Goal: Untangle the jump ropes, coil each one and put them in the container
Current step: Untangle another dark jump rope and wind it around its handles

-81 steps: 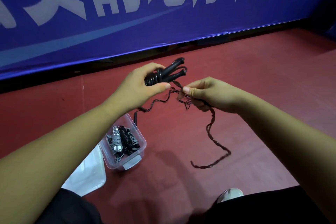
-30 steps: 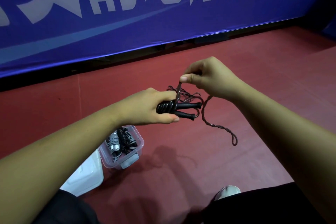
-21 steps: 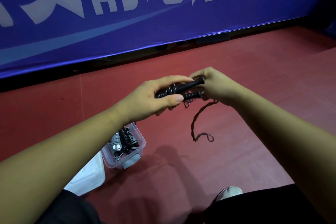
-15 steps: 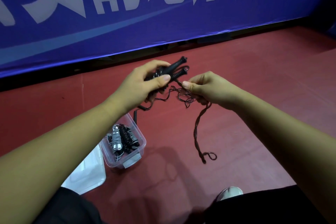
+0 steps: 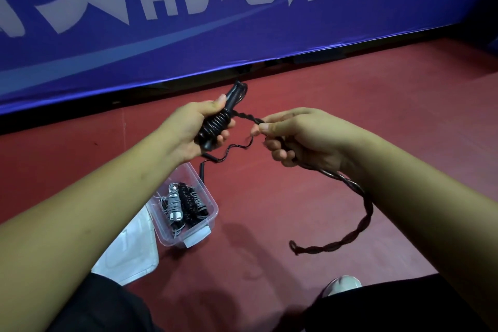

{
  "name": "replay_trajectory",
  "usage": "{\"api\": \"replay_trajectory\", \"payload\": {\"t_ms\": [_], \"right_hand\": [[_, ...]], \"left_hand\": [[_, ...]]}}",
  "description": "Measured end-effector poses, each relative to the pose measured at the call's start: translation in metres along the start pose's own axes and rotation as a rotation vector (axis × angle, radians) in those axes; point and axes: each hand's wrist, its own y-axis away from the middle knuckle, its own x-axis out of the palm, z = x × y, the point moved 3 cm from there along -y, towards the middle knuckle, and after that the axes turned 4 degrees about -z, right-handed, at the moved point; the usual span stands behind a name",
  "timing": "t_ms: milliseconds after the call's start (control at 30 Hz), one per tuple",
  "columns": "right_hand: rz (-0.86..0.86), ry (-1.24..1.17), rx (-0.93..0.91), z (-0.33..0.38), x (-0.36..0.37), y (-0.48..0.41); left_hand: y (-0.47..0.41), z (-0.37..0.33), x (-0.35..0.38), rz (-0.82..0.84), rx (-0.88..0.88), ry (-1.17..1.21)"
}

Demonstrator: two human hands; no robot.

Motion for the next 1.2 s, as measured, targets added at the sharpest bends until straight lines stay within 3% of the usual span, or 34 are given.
{"api": "replay_trajectory", "payload": {"t_ms": [100, 267, 367, 500, 567, 700, 800, 1033, 1133, 1200], "right_hand": [[-0.01, 0.024, 0.0, 0.001, 0.002, 0.002], [-0.071, 0.074, 0.002, -0.001, -0.001, 0.0], [-0.087, 0.107, 0.035, -0.003, 0.0, 0.003], [-0.081, 0.201, 0.033, -0.005, 0.008, 0.006], [-0.081, 0.251, 0.01, -0.003, 0.013, 0.006], [-0.067, 0.343, -0.016, 0.005, 0.021, 0.012], [-0.067, 0.393, -0.061, 0.013, 0.017, 0.016], [-0.1, 0.531, -0.234, 0.027, 0.006, 0.02], [-0.138, 0.445, -0.256, 0.031, -0.006, 0.016], [-0.2, 0.574, -0.29, 0.032, -0.011, 0.015]], "left_hand": [[-0.003, -0.001, -0.004, 0.013, 0.072, -0.113], [-0.007, -0.005, -0.009, -0.048, 0.366, -0.574], [-0.008, -0.007, -0.015, -0.049, 0.475, -0.817], [-0.002, -0.001, -0.007, -0.139, 0.618, -1.317], [-0.001, 0.005, 0.001, -0.186, 0.645, -1.426], [-0.008, 0.012, 0.002, -0.249, 0.605, -1.566], [-0.01, 0.016, 0.005, -0.206, 0.588, -1.592], [0.023, 0.017, 0.02, 0.162, 0.533, -1.54], [0.038, 0.011, 0.031, 0.228, 0.593, -1.457], [0.039, 0.009, 0.031, 0.258, 0.641, -1.426]]}}
